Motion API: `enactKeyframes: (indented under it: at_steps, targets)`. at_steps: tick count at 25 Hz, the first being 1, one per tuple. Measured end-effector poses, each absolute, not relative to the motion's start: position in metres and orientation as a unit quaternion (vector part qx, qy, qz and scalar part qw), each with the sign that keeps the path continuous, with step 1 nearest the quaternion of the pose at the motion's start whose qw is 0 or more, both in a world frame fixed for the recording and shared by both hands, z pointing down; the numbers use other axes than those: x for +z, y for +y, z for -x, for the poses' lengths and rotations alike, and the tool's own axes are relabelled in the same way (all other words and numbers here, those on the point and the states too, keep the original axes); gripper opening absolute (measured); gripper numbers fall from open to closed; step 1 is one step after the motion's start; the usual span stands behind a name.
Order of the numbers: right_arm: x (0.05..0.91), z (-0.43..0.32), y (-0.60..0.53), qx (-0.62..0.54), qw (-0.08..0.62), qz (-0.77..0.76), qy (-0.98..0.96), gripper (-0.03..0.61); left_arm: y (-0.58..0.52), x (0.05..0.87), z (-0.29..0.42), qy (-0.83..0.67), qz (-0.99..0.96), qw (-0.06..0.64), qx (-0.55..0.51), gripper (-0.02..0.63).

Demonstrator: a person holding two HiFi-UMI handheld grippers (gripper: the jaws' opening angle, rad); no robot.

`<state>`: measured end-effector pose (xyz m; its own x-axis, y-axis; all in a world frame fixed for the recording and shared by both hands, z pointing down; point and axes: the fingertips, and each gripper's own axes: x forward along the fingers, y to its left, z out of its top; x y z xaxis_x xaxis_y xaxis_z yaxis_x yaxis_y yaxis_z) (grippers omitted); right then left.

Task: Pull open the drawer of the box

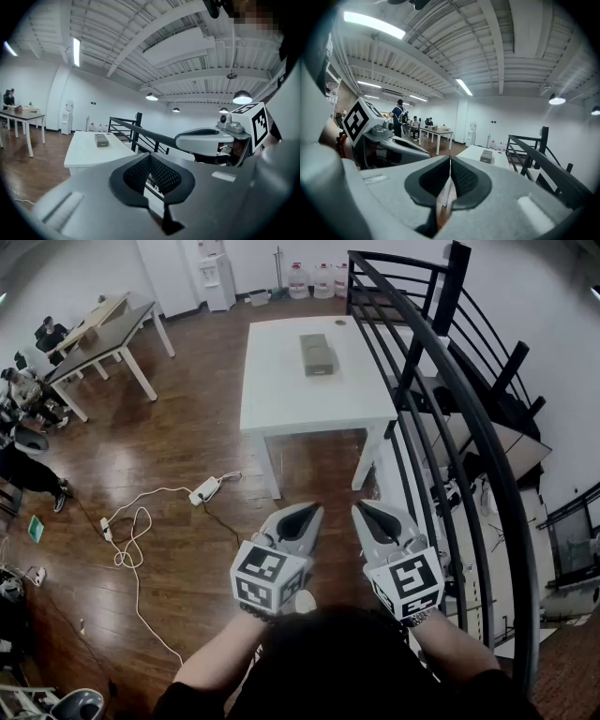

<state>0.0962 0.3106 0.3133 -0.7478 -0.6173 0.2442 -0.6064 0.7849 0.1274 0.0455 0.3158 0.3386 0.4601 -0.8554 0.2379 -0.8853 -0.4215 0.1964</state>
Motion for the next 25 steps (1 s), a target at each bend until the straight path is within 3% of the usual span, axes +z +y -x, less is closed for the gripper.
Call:
enactKeyframes:
  at_steps: [11,25]
  targets:
    - [0.315,-0.038,0.265,-0.01,0.143,-0.34,-0.93,0.011,0.275,0.34,0.014,-0.508,-0.846,0.155,0.049,0.015]
    - [0.324,-0.023,0.189,0.029,0.133,-0.344,-0.929,0.012,0.211,0.353,0.033,-0.511,-0.841,0.167,0.06,0.015]
